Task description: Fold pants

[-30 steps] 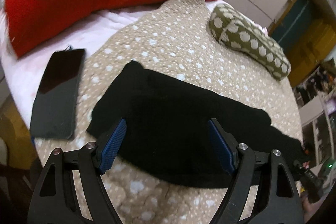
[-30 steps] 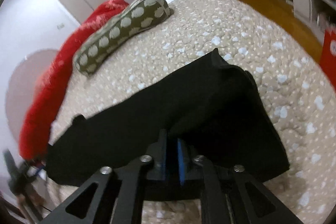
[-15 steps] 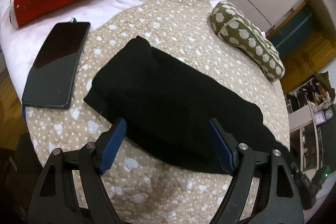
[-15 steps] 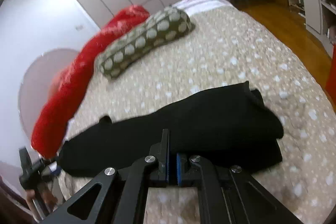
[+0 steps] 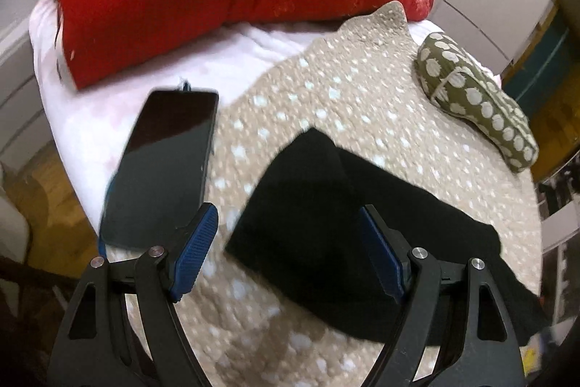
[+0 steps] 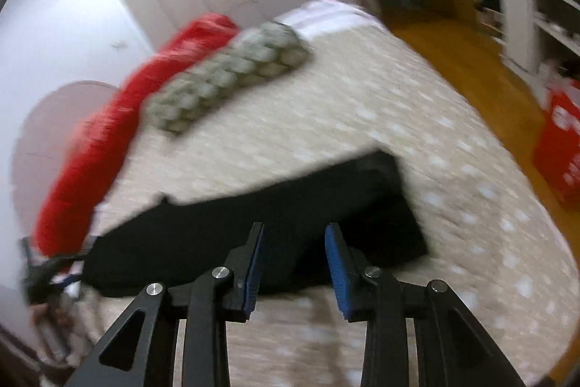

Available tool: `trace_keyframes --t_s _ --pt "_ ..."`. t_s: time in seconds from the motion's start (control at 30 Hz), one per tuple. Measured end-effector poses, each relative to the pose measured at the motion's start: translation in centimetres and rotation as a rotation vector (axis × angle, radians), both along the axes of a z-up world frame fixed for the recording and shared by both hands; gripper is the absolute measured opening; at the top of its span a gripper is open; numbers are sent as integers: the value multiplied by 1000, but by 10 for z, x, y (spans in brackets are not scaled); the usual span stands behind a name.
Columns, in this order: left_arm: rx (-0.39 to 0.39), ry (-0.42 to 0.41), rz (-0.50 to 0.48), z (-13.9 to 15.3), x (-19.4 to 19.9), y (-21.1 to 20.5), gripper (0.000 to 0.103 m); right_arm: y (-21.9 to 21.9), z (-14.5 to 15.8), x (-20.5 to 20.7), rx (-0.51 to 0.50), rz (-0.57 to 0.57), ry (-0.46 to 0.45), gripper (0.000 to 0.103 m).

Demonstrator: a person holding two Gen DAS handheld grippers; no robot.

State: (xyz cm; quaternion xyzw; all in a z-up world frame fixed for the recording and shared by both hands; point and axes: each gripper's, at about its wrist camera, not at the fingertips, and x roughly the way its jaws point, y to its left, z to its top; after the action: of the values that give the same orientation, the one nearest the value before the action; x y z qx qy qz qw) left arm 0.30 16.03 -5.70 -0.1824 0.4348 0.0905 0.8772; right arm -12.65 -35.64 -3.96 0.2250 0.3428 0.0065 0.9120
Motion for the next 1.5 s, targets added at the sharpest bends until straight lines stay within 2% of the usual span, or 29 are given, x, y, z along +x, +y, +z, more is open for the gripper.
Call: trace_keyframes --t_s 0.1,0.2,0.27,0.37,0.4,0.43,0.47,0.5,0.53,0.6,0.63,0.7,0.73,0.83,0.9,1.07,1.17,1.33,1.4,1.47,1.5 --pt "31 17 0 -4 16 0 80 50 8 34 10 185 -48 34" --pt "45 40 11 -12 31 2 80 94 1 81 -19 275 -54 39" --pt "47 61 21 -17 37 4 80 120 -10 120 -14 318 -15 44" --pt "68 80 23 -21 40 4 80 161 -32 172 -31 393 62 44" --pt "72 83 24 -23 41 4 80 174 -43 189 -32 434 105 43" --pt "74 90 28 -24 42 5 80 183 -51 197 -29 454 133 36" --pt "71 99 30 -26 43 6 80 187 -58 201 -40 457 153 23" --pt "60 103 31 -28 44 8 80 189 -60 201 -82 443 152 10" --pt "47 103 32 -30 43 10 80 191 -55 198 -120 439 125 10" --pt "46 99 39 -33 40 11 81 189 -47 192 -131 417 103 9" --pt "41 91 43 -33 39 11 81 191 -46 190 -178 394 97 9" --pt "34 85 55 -34 38 11 81 202 -58 197 -288 378 117 9" --pt "38 90 58 -34 38 11 81 205 -61 198 -298 371 122 9" --pt "40 93 61 -29 34 9 81 194 -54 192 -236 355 104 9" --pt "50 79 53 -22 29 7 81 184 -43 180 -186 355 97 13" --pt "122 26 32 -5 13 -10 81 189 -25 133 -225 430 59 15" --pt "149 11 9 1 6 -22 81 193 -29 111 -253 458 61 15" --pt "155 -3 -35 4 -2 -41 81 195 -42 96 -239 456 90 16" --pt "159 -7 -53 5 -6 -48 81 197 -50 93 -231 466 103 28" --pt "166 -4 -76 2 -8 -58 81 203 -63 89 -240 477 143 28" --pt "171 -1 -85 1 -9 -62 81 205 -64 86 -259 478 133 28"
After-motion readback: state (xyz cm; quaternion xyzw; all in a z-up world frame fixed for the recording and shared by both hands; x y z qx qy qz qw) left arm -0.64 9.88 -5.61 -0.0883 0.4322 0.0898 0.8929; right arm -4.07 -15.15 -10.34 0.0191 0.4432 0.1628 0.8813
